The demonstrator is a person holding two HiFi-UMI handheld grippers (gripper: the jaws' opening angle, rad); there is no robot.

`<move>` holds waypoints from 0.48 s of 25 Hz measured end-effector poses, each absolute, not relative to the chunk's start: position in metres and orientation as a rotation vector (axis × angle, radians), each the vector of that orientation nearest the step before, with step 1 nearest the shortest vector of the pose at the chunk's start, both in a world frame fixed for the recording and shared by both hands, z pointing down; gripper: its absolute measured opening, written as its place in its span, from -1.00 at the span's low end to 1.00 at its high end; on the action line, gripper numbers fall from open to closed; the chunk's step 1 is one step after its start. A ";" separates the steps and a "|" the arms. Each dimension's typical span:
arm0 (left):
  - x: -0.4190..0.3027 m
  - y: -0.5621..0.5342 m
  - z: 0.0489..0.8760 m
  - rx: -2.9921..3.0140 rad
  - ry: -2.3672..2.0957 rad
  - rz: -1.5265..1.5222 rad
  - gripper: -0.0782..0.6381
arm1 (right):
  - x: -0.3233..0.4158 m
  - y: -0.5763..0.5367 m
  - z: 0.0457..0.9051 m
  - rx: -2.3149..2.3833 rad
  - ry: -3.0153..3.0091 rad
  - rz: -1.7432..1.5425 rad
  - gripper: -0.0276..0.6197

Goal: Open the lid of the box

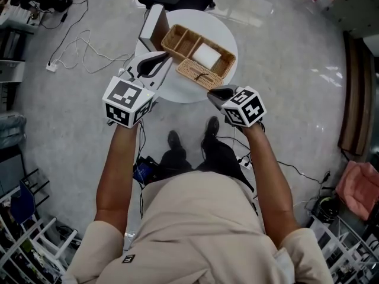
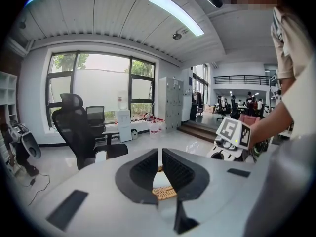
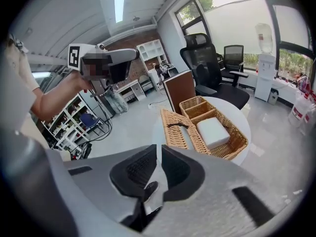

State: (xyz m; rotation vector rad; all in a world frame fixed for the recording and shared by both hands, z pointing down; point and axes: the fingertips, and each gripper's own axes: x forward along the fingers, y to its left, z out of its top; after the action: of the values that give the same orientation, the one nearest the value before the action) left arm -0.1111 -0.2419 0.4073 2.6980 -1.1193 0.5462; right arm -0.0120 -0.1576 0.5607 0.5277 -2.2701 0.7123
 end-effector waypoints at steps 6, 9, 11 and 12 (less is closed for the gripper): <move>-0.121 -0.230 0.391 2.719 -1.120 0.529 -0.71 | -0.021 -0.147 0.548 0.535 -2.274 0.692 -0.84; -0.123 -0.224 0.384 2.732 -1.122 0.516 -0.71 | -0.020 -0.144 0.541 0.552 -2.276 0.675 -0.84; -0.124 -0.221 0.380 2.740 -1.122 0.507 -0.71 | -0.019 -0.143 0.536 0.566 -2.278 0.663 -0.84; -0.125 -0.220 0.378 2.743 -1.121 0.502 -0.71 | -0.019 -0.142 0.533 0.572 -2.279 0.657 -0.84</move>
State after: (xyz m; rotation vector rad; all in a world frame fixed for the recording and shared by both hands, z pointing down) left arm -0.1250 -0.2196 0.3781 2.7431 -1.1214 0.5023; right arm -0.0189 -0.1423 0.5329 0.5718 -2.2791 0.6575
